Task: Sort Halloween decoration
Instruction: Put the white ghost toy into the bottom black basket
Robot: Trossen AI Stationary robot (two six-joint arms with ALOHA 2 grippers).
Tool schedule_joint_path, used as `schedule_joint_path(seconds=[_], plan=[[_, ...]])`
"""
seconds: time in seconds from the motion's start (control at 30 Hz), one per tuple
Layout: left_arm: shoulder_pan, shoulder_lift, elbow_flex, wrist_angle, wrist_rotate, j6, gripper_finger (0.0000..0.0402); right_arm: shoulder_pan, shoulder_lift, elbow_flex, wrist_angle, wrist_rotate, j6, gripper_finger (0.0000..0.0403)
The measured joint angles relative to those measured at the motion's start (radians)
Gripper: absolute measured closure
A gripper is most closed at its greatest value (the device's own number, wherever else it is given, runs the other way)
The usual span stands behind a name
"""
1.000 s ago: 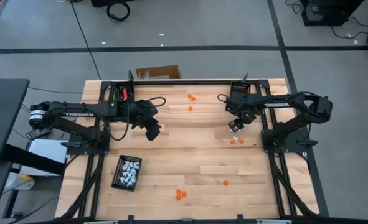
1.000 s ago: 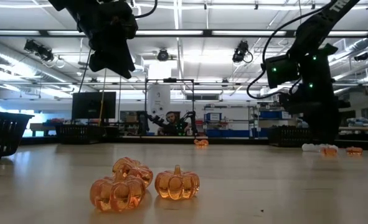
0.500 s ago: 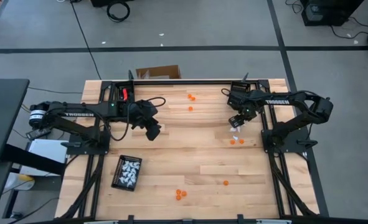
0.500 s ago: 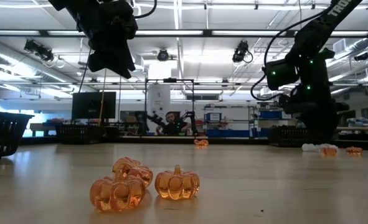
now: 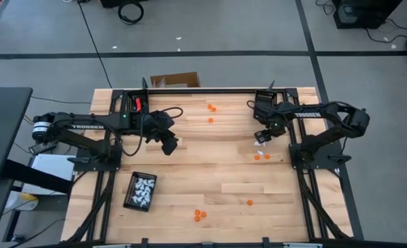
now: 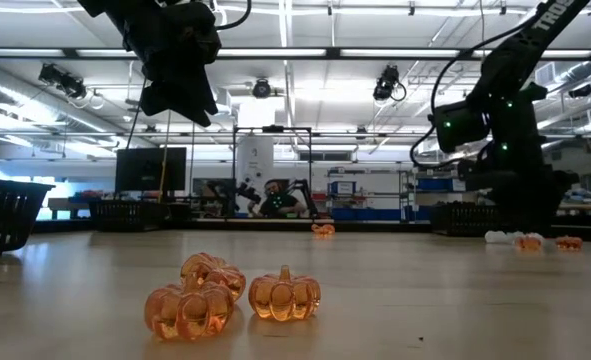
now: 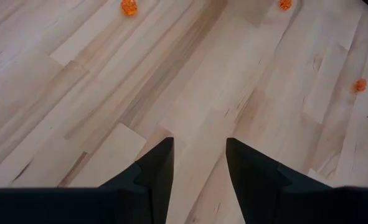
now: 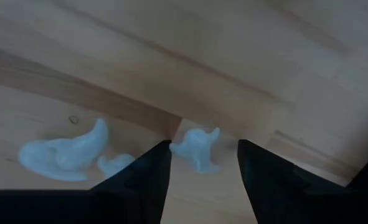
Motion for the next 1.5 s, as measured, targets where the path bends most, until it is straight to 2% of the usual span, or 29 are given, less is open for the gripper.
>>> schedule_joint_path(seconds=[0.17,0.47,0.7,0.93,1.03,1.13,1.27,1.5], plan=[[0.000,0.000,0.000,0.000,0.000,0.000,0.0246,0.000,0.000,-0.008,0.019,0.003,-0.002,0.0227],[0.000,0.000,0.000,0.000,0.000,-0.001,0.0246,-0.002,0.001,-0.010,0.041,-0.010,-0.017,0.0289],[0.000,0.000,0.000,-0.006,0.001,-0.001,0.0246,0.005,-0.015,-0.010,0.049,-0.043,0.040,0.0343],[0.000,-0.035,0.000,-0.087,0.005,0.004,0.0246,0.117,-0.099,0.073,0.121,-0.086,0.151,0.0337],[0.000,-0.076,-0.001,-0.124,0.005,0.004,0.0246,0.202,-0.105,0.123,0.302,-0.095,0.210,0.0336],[0.003,-0.128,-0.001,-0.147,0.005,0.004,0.0246,0.298,-0.051,0.163,0.534,-0.090,0.257,0.0339],[0.005,-0.200,-0.001,-0.164,0.004,-0.001,0.0246,0.409,0.094,0.268,0.774,-0.048,0.297,0.0339],[0.005,-0.286,0.000,-0.195,0.003,0.023,0.0246,0.548,0.430,0.600,0.854,-0.034,0.253,0.0338]])
